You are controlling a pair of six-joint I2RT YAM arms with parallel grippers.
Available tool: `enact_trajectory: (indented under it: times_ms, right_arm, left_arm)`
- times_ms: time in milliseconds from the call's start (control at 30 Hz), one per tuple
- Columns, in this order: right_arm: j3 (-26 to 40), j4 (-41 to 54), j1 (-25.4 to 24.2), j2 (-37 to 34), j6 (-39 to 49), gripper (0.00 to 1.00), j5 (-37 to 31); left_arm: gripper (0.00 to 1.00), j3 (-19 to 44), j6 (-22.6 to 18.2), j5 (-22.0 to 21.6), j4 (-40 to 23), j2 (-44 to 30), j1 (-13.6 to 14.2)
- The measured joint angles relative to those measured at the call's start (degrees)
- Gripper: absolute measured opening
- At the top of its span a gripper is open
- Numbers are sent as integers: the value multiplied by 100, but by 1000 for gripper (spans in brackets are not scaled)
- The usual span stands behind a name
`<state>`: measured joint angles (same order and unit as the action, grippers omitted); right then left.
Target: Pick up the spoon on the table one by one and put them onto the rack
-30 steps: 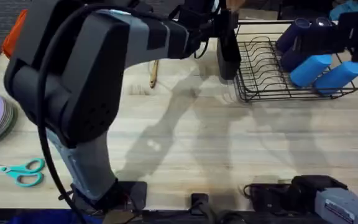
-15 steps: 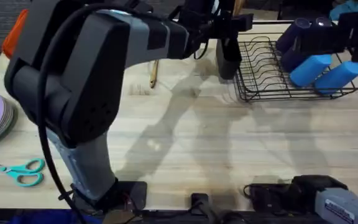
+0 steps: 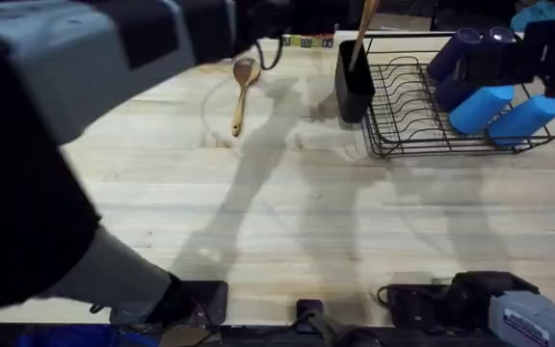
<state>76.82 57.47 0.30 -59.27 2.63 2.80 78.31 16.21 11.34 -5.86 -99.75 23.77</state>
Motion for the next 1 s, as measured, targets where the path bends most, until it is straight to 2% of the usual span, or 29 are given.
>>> enact_trajectory:
  times_ms: [67, 100, 333, 367, 433, 500, 1000]
  right_arm:
    - [0, 0, 0, 0, 0, 992, 1]
    - [-2, 0, 0, 0, 0, 992, 1]
    - [0, 0, 0, 2, 0, 992, 1]
    - [0, 0, 0, 0, 0, 992, 1]
    - [0, 0, 0, 0, 0, 992, 1]
    - [0, 0, 0, 0, 0, 992, 1]
    - [0, 1, 0, 0, 0, 992, 1]
  left_arm:
    - [995, -1, -182, -1, -446, 164, -105]
    - [995, -1, -410, -68, -1188, 376, -273]
    - [995, 1, -815, -624, -2462, 704, -618]
    - [995, -1, -1048, -900, -2937, 759, -693]
    - [995, -1, -1269, -1249, -3348, 761, -697]
    - [995, -1, -1348, -1422, -3380, 761, -697]
    - [995, -1, -1429, -1699, -3227, 761, -697]
